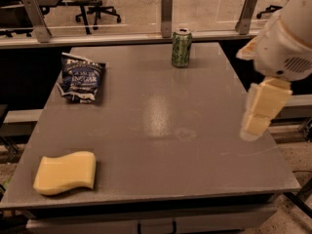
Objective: Pick sponge
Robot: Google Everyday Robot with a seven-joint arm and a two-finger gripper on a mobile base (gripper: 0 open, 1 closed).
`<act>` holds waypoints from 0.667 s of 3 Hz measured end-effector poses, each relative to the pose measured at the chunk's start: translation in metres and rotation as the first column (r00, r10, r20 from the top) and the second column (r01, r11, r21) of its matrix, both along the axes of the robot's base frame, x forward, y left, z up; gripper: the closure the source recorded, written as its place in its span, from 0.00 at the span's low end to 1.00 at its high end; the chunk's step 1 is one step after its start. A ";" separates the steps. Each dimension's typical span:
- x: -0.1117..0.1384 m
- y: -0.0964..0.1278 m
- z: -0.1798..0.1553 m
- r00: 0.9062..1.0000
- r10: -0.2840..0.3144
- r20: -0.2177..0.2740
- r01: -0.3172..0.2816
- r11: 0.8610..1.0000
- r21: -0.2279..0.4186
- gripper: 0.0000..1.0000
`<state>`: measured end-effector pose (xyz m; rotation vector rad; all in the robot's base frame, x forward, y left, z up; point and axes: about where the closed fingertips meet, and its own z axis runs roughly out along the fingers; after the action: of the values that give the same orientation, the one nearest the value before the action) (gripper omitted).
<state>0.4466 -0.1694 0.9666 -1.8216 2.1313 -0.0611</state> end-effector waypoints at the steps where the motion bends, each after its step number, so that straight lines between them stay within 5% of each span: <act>1: 0.004 0.043 -0.015 0.996 0.092 -0.013 -0.092 0.996 0.011 0.00; 2: -0.001 0.094 -0.035 0.979 0.198 -0.051 -0.196 0.980 0.044 0.00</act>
Offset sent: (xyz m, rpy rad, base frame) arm -0.0098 0.1542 -0.0620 0.0785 0.1239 0.3316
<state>0.4453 -0.0758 0.9320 -2.0233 1.9610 0.0789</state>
